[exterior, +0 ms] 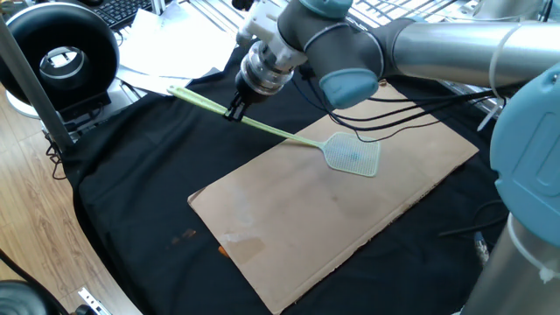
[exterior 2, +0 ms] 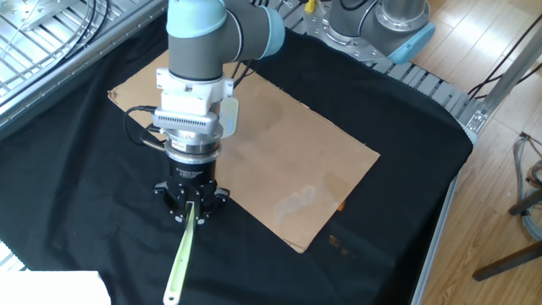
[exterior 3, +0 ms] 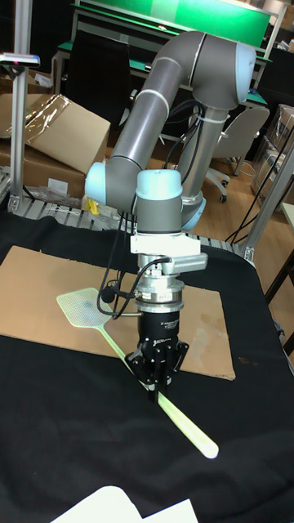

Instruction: Swat with a flyswatter

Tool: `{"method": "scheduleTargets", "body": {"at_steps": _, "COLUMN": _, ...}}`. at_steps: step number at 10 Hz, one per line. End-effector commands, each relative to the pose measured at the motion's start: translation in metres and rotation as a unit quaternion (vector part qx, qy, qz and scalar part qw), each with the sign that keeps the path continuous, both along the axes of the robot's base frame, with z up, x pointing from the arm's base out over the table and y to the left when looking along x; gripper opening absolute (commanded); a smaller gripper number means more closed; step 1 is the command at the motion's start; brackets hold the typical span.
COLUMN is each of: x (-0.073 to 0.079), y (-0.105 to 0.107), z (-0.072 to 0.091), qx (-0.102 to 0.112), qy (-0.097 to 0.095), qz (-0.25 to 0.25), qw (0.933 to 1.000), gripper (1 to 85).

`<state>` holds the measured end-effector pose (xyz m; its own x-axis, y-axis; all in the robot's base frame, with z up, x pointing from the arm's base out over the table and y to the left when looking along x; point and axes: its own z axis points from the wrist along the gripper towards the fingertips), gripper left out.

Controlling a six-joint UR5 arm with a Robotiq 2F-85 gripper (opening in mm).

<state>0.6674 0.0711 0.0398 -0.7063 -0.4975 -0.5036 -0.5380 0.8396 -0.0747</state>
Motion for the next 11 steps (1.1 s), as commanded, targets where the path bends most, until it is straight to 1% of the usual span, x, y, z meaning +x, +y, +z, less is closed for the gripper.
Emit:
{"method": "scheduleTargets", "body": {"at_steps": 1, "x": -0.002, "y": -0.010, "z": -0.005, "qx": -0.005, "qy": 0.004, "qz": -0.013, "qw": 0.9999, "gripper": 1.0}}
{"method": "scheduleTargets", "body": {"at_steps": 3, "x": -0.006, "y": -0.012, "z": -0.006, "qx": -0.008, "qy": 0.015, "qz": -0.020, "qw": 0.9997, "gripper": 1.0}}
{"method": "scheduleTargets", "body": {"at_steps": 4, "x": -0.008, "y": -0.016, "z": -0.008, "qx": -0.015, "qy": 0.024, "qz": -0.026, "qw": 0.9993, "gripper": 1.0}}
{"method": "scheduleTargets", "body": {"at_steps": 7, "x": -0.021, "y": -0.028, "z": -0.012, "qx": -0.042, "qy": 0.060, "qz": -0.047, "qw": 0.9962, "gripper": 1.0}}
{"method": "scheduleTargets", "body": {"at_steps": 8, "x": -0.023, "y": -0.031, "z": -0.011, "qx": -0.055, "qy": 0.075, "qz": -0.057, "qw": 0.9940, "gripper": 1.0}}
{"method": "scheduleTargets", "body": {"at_steps": 9, "x": -0.027, "y": -0.033, "z": -0.007, "qx": -0.068, "qy": 0.098, "qz": -0.070, "qw": 0.9904, "gripper": 1.0}}
{"method": "scheduleTargets", "body": {"at_steps": 11, "x": -0.030, "y": -0.037, "z": 0.006, "qx": -0.085, "qy": 0.142, "qz": -0.079, "qw": 0.9830, "gripper": 1.0}}
